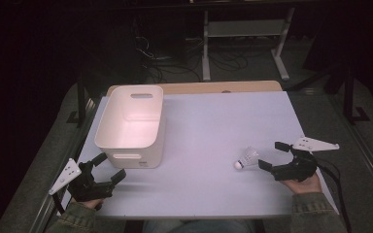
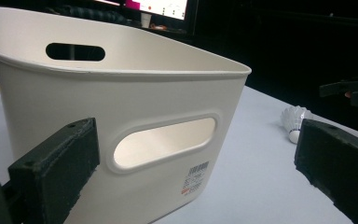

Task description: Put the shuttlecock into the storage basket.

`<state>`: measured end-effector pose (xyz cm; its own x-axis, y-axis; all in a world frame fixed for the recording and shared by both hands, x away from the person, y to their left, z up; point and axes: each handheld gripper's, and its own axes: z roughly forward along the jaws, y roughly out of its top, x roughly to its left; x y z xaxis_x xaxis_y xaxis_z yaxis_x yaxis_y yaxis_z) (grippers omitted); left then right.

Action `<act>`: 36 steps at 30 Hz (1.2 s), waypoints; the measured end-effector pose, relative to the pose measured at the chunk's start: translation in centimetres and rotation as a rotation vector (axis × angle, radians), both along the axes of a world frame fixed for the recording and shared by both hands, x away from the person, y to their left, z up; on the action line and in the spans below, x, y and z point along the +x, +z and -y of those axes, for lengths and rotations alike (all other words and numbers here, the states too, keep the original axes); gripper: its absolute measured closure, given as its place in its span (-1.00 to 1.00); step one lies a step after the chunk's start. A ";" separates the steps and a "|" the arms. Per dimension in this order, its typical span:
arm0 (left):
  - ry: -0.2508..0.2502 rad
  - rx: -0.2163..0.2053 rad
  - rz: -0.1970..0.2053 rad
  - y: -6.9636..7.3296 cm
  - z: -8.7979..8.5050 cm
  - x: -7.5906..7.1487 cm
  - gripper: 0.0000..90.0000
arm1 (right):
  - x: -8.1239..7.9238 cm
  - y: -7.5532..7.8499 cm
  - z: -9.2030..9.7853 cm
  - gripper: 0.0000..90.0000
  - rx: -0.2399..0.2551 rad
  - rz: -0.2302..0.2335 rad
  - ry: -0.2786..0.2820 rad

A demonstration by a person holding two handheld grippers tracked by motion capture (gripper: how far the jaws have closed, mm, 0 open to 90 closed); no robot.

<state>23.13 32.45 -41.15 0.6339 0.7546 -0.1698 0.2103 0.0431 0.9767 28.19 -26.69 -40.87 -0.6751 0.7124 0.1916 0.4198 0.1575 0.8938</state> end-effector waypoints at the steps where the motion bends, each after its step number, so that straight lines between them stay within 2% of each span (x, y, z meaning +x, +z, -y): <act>1: 0.000 0.000 0.001 0.0 0.0 0.0 -1.00 | 0.0 0.0 0.0 -1.00 0.000 -0.001 -0.002; 7: 0.000 0.001 -0.001 0.0 0.0 0.0 -1.00 | -0.1 0.1 -0.1 -1.00 0.000 -0.002 0.002; 13: 0.006 -0.010 -0.004 0.0 0.1 0.0 -1.00 | -0.1 0.3 -0.2 -1.00 -0.023 -0.007 0.011; 16: 0.006 -0.006 -0.001 0.0 0.0 0.0 -1.00 | 0.1 0.2 -0.3 -1.00 -0.045 -0.024 0.018; 20: 0.006 -0.018 -0.002 0.0 0.2 0.0 -1.00 | 0.2 0.1 -0.4 -1.00 -0.039 -0.043 0.020; 23: 0.007 -0.018 -0.001 0.0 0.2 0.0 -1.00 | 0.4 0.1 -0.6 -1.00 -0.053 -0.055 0.033; 36: 0.006 -0.012 -0.003 0.0 0.1 0.0 -1.00 | 0.5 -0.2 -1.1 -0.97 -0.070 -0.079 0.063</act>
